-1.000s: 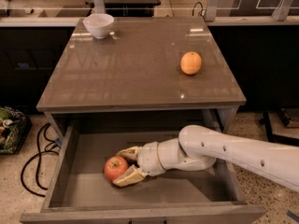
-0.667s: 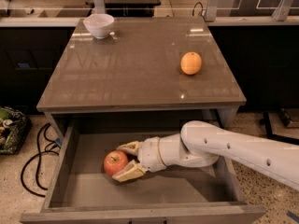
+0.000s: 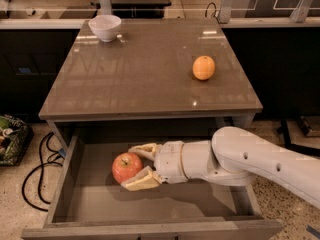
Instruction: Pick apple from top drawer and place on counter
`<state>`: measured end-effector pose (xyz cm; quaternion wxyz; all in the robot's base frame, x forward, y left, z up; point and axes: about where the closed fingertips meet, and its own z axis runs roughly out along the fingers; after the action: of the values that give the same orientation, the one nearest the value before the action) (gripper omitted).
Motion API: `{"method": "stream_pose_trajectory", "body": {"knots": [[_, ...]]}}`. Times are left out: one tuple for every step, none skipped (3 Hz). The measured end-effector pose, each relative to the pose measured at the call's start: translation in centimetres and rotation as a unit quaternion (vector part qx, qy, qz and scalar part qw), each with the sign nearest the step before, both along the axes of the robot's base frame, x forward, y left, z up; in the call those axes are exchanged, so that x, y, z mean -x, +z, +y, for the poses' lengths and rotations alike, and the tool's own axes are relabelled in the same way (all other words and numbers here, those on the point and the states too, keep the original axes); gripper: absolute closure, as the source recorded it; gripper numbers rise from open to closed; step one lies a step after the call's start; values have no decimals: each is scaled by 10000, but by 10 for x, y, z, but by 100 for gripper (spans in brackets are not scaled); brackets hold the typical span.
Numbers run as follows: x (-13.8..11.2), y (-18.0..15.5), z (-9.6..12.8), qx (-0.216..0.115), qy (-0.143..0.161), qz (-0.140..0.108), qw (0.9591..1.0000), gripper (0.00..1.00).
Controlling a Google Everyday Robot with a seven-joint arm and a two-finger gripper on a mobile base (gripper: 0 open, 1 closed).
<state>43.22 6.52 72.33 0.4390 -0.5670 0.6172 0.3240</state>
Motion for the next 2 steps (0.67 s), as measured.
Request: {"method": "stream_pose_trajectory", "body": {"knots": [[24, 58, -10, -72, -301, -79, 9995, 100], [28, 96, -11, -213, -440, -150, 9987, 100]]}}
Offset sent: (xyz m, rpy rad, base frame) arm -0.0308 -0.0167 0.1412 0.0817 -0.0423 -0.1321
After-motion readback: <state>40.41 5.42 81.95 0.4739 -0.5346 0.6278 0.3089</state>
